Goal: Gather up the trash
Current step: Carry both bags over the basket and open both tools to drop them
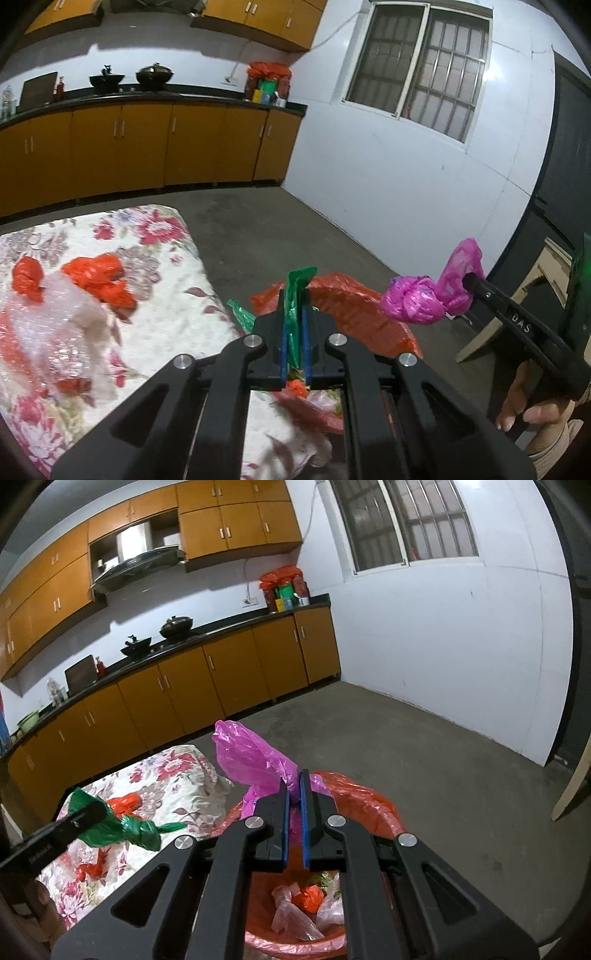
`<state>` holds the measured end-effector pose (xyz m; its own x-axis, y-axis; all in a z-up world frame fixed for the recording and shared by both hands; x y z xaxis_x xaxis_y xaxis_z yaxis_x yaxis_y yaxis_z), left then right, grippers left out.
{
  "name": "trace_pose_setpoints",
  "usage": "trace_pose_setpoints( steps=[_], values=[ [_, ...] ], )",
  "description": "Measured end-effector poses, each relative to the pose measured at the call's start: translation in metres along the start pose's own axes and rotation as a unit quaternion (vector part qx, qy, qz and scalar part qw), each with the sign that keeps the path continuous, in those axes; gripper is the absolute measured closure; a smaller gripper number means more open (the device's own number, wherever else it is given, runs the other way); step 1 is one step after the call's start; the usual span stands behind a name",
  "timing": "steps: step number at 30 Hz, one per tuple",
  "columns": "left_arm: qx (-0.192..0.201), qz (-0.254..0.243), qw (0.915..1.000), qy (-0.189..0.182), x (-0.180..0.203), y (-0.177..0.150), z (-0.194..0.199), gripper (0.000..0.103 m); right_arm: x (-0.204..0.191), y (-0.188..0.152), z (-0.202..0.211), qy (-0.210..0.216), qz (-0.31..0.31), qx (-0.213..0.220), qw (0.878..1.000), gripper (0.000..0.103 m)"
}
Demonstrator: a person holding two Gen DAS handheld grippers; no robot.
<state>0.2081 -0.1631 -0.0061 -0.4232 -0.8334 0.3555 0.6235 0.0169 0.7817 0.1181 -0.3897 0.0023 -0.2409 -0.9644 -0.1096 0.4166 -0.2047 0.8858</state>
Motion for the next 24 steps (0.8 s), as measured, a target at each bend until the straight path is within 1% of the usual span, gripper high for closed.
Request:
trace_pose_setpoints(
  steps=[8,10,11,12,13,15,16,17,20,23,24],
  values=[
    [-0.024,-0.002,0.9995,-0.018,0.018,-0.008,-0.028,0.095,0.010,0.000,-0.010,-0.001,-0.010,-0.004,1.000,0.097],
    [-0.030,-0.001,0.9993,-0.023,0.022,-0.011,-0.034,0.094,0.011,0.000,-0.012,-0.001,-0.012,-0.004,1.000,0.097],
    [-0.033,-0.001,0.9992,-0.024,0.025,-0.013,-0.038,0.091,0.012,-0.001,-0.013,-0.001,-0.012,-0.005,1.000,0.097],
    [-0.037,-0.002,0.9990,-0.024,0.026,-0.015,-0.041,0.085,0.013,-0.001,-0.015,-0.002,-0.011,-0.006,1.000,0.095],
    [-0.041,-0.002,0.9988,-0.025,0.027,-0.018,-0.045,0.081,0.013,-0.002,-0.016,-0.004,-0.010,-0.008,1.000,0.091],
    [-0.048,-0.001,0.9986,-0.023,0.027,-0.021,-0.049,0.069,0.014,-0.006,-0.019,-0.006,-0.008,-0.015,1.000,0.078],
    [-0.051,0.000,0.9984,-0.022,0.025,-0.023,-0.052,0.068,0.015,-0.009,-0.018,-0.008,-0.009,-0.016,1.000,0.068],
    [-0.054,0.002,0.9983,-0.020,0.023,-0.025,-0.053,0.065,0.017,-0.010,-0.019,-0.009,-0.010,-0.016,1.000,0.062],
    [-0.058,0.009,0.9982,-0.013,0.014,-0.028,-0.053,0.060,0.020,-0.014,-0.018,-0.013,-0.012,-0.022,1.000,0.061],
    [-0.059,0.023,0.9979,-0.009,0.004,-0.030,-0.050,0.058,0.021,-0.017,-0.017,-0.015,-0.014,-0.029,0.999,0.060],
    [-0.057,0.024,0.9980,-0.006,0.001,-0.030,-0.048,0.056,0.020,-0.017,-0.017,-0.014,-0.013,-0.030,0.999,0.060]
  ],
)
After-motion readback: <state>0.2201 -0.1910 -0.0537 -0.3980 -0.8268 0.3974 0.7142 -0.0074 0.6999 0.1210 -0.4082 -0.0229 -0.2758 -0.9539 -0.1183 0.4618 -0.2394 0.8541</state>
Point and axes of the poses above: each gripper's, at about its wrist camera, not at the fingertips, and z roughly against the way its jaws point, x to its right, y to its top, the point moved 2 cm from there along -z, roughly the way its jaws point, and after that the axes turned 7 degrees about z, right-handed, at the moved point
